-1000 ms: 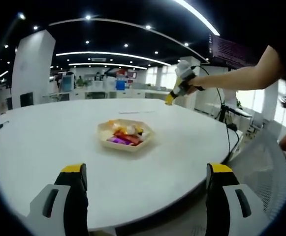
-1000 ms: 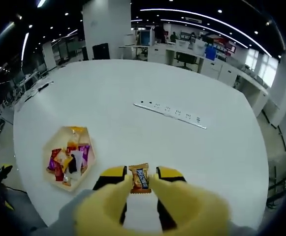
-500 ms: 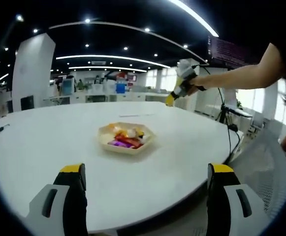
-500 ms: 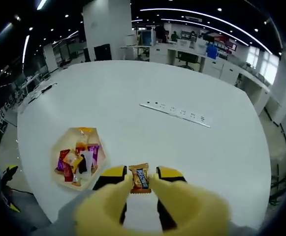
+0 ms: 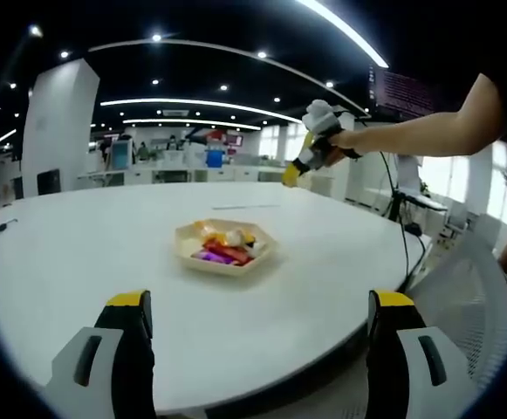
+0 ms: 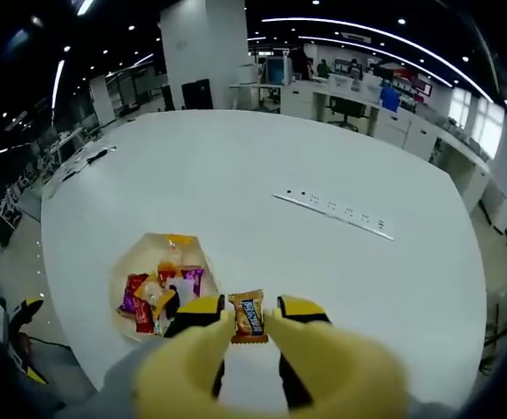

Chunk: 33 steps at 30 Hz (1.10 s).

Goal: Place the target food into the container with the food tongs after gripping and lifting it, then release it inside without dropping or visibly crushing the food.

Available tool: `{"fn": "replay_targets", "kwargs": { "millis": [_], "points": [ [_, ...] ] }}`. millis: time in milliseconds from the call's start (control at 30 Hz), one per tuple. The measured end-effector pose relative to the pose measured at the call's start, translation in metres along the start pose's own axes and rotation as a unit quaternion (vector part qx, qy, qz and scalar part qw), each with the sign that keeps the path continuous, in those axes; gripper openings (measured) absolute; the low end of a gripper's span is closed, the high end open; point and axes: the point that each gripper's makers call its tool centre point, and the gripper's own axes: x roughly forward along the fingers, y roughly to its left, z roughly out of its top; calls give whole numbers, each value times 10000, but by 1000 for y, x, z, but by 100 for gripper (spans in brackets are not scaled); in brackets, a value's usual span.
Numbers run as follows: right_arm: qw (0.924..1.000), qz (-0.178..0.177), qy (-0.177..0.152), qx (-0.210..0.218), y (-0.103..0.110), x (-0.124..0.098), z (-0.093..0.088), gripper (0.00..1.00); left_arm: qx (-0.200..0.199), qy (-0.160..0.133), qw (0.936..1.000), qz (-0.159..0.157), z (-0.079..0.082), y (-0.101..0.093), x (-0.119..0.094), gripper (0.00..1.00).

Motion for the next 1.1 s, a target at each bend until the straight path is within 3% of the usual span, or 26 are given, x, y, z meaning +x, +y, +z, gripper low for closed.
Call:
{"fn": "replay_targets", "kwargs": {
  "millis": [500, 833, 1100],
  "points": [
    [9971, 658, -101, -375, 83, 31, 38, 23, -53, -49, 10000, 9, 1, 0, 1, 99],
    [9946, 891, -61, -523, 98, 47, 53, 23, -208, -118, 9997, 83, 3, 3, 1, 99],
    [9941, 924, -98, -562, 102, 47, 58, 23, -17, -44, 10000, 41, 2, 0, 1, 99]
  ]
}}
